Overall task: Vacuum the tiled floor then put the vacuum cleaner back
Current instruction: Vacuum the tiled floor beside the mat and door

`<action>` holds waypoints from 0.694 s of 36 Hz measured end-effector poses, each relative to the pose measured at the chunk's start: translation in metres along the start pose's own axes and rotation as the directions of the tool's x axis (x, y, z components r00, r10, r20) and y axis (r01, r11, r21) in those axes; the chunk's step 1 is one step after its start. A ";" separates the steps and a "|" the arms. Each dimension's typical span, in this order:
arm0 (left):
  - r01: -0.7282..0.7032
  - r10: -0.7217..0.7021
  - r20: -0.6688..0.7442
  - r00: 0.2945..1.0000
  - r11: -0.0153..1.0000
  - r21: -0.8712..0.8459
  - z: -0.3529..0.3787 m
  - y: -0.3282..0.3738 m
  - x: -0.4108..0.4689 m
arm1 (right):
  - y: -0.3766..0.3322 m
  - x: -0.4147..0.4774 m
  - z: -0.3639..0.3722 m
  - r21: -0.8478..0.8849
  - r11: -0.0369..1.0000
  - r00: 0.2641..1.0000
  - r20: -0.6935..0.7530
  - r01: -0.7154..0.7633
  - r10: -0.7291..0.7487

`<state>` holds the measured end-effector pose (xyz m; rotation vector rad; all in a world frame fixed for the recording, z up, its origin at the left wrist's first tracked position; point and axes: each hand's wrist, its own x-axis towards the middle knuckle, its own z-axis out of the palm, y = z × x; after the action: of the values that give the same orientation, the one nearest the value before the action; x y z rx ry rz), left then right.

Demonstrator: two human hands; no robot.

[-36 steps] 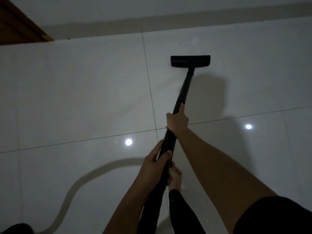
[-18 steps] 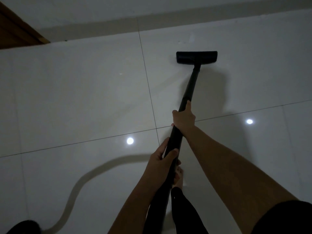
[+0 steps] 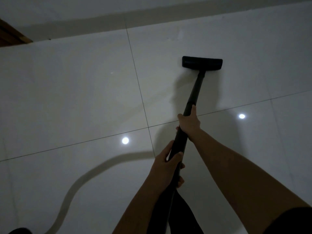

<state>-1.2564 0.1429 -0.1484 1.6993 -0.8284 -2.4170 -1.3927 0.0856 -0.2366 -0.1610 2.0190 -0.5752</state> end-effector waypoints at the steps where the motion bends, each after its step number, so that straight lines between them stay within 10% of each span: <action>1: 0.005 -0.005 -0.002 1.000 1.000 -0.006 0.000 0.000 0.001 | 0.000 0.001 0.000 0.002 1.000 1.000 0.006 -0.005 0.005; 25: -0.086 0.087 -0.170 0.982 0.996 0.014 -0.033 0.039 0.039 | -0.061 0.044 0.050 -0.053 0.997 0.977 0.210 0.052 -0.039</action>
<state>-1.2517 0.0836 -0.1717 1.8017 -0.8677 -2.1796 -1.3797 0.0004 -0.2631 -0.2916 1.8322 -0.5066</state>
